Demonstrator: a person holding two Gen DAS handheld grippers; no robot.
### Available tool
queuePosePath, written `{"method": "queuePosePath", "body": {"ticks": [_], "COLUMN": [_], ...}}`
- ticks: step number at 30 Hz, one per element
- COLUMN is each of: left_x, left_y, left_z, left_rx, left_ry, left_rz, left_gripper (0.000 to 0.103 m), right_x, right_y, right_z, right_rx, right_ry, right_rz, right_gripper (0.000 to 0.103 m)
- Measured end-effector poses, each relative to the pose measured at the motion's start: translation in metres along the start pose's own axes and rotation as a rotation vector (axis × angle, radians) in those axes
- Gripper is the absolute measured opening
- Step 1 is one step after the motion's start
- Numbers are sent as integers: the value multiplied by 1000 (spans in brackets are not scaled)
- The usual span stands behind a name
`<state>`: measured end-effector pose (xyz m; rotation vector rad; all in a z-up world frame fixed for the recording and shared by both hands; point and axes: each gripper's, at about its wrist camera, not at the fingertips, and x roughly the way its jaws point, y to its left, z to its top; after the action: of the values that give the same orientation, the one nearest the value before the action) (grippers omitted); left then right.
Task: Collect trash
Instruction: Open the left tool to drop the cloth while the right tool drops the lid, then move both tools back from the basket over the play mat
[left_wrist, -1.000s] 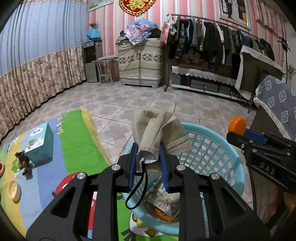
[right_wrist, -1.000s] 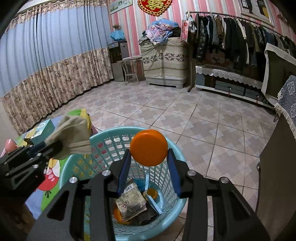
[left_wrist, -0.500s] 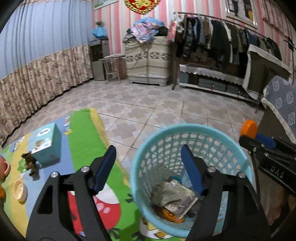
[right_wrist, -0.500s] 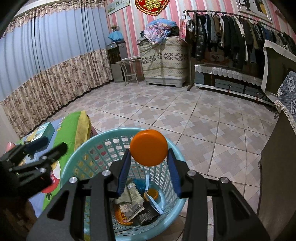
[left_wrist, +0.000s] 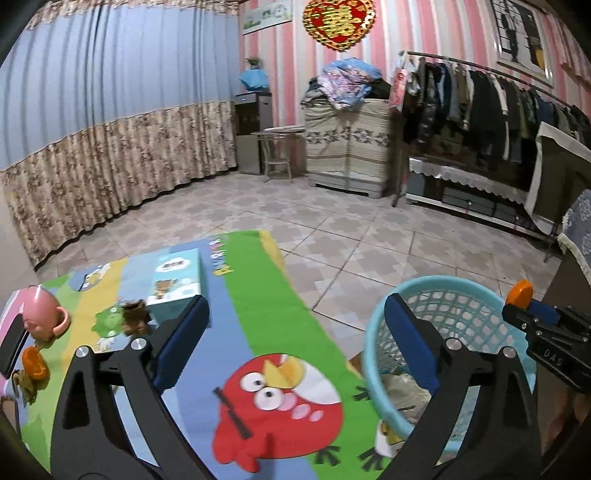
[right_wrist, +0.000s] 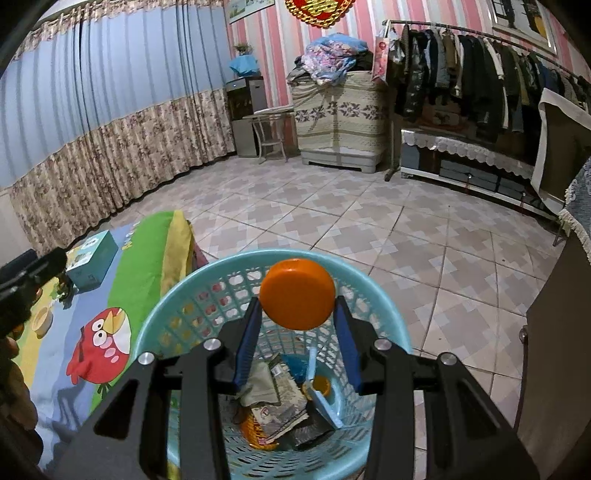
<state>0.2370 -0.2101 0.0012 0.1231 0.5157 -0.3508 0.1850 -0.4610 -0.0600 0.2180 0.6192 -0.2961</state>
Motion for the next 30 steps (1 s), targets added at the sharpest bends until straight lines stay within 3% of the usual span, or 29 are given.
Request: {"method": "queuePosePath", "body": {"ticks": [2, 5, 11, 15, 30], "left_x": [-2, -6, -11, -15, -44], "left_y": [7, 15, 23, 29, 73], "left_z": [-1, -4, -11, -15, -47], "left_rx": [-11, -21, -25, -29, -59], "left_ry": [-1, -4, -3, -2, 28], "left_rz": [8, 22, 37, 44, 85], "left_gripper": [94, 95, 96, 96, 97], "right_x": [5, 11, 14, 10, -11], "right_y": [5, 13, 19, 16, 41], "right_z": [-1, -4, -6, -4, -5], "right_rx": [-2, -2, -5, 3, -12], "right_ry": [18, 40, 55, 40, -19], "right_rz": [4, 5, -8, -20, -25], "right_gripper": [45, 71, 84, 91, 95]}}
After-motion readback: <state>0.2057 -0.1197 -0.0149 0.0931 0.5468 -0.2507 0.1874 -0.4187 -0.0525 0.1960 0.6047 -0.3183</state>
